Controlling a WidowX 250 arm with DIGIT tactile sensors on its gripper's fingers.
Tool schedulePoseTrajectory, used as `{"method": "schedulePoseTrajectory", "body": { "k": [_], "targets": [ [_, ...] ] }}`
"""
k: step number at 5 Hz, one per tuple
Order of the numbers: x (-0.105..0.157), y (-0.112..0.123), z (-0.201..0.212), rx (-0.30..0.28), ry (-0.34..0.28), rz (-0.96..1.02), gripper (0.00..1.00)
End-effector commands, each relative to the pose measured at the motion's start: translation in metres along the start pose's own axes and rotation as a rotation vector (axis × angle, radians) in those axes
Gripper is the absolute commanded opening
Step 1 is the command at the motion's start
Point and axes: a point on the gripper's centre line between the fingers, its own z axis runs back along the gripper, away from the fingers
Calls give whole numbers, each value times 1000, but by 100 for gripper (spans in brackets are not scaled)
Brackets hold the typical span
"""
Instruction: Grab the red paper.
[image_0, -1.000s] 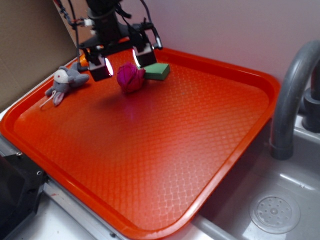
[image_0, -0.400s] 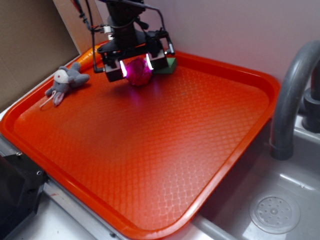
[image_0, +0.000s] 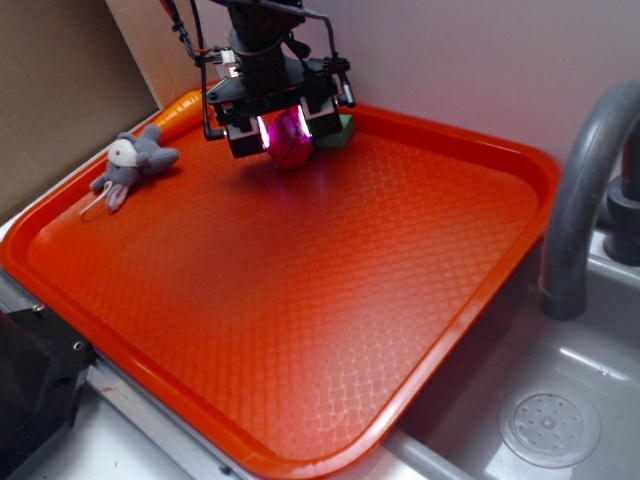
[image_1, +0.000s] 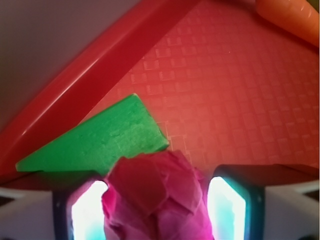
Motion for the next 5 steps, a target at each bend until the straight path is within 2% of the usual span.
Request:
{"method": "schedulePoseTrajectory", "body": {
  "k": [1,2,3,4,5],
  "targets": [
    [-7,18,66,30,-38,-14,0],
    [-2,32,114,-35,27,-131,0],
    [-6,44,142,-155,75,-364,0],
    [-13,58,168,-223,80,-510,0],
    [-10,64,174,-268,134,-583,0]
  ]
}}
